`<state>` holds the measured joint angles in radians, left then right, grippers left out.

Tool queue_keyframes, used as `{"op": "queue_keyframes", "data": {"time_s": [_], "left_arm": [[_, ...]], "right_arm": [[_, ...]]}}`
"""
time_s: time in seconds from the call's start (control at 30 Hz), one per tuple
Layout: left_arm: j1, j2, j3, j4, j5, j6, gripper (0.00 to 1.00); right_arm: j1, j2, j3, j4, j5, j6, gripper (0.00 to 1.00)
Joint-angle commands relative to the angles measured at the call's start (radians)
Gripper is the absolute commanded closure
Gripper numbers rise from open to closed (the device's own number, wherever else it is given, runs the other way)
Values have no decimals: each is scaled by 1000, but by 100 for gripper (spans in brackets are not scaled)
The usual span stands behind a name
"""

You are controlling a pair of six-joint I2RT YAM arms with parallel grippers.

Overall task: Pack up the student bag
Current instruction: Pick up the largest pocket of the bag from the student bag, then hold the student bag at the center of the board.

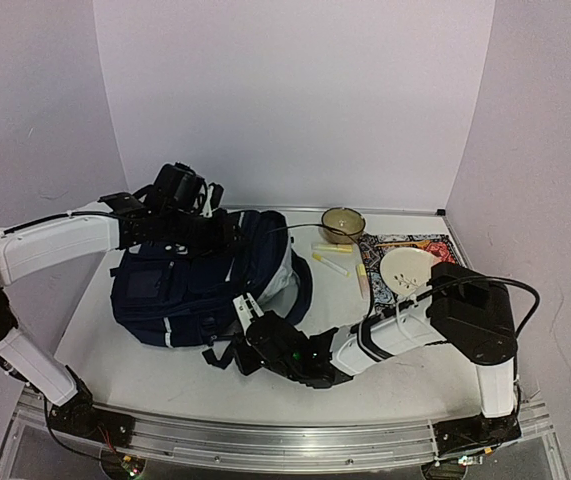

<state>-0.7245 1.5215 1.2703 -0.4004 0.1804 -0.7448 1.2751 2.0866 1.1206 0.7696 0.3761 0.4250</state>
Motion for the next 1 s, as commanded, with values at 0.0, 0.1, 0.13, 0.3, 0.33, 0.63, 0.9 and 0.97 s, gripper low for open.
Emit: {"op": "queue_keyframes", "data": {"time_s": [0.0,0.1,0.13,0.3,0.33,0.63,0.9,0.97], "left_arm": [[-1,-86,-8,38,-7,46,59],[-1,-129,-30,18,-23,87,52],[-1,-147,-39,3,-38,106,48],[-1,-225,-119,-94,-76,204,34],[-1,-241,-136,-118,-79,220,33],[-1,-379,-360,-238,-83,115,29],[-3,-460,-535,-240,-81,-83,26],[-4,-444,-537,-230,-91,-81,26]], "right_arm": [[-1,-39,-2,13,-66,15,93],[1,-42,-5,22,-75,22,89],[0,-45,-8,24,-73,25,88],[0,-66,-35,24,-63,44,84],[0,-72,-42,23,-61,50,83],[0,-103,-81,18,-107,89,73],[2,-132,-83,10,-121,98,65],[2,-129,-83,11,-128,104,63]]}}
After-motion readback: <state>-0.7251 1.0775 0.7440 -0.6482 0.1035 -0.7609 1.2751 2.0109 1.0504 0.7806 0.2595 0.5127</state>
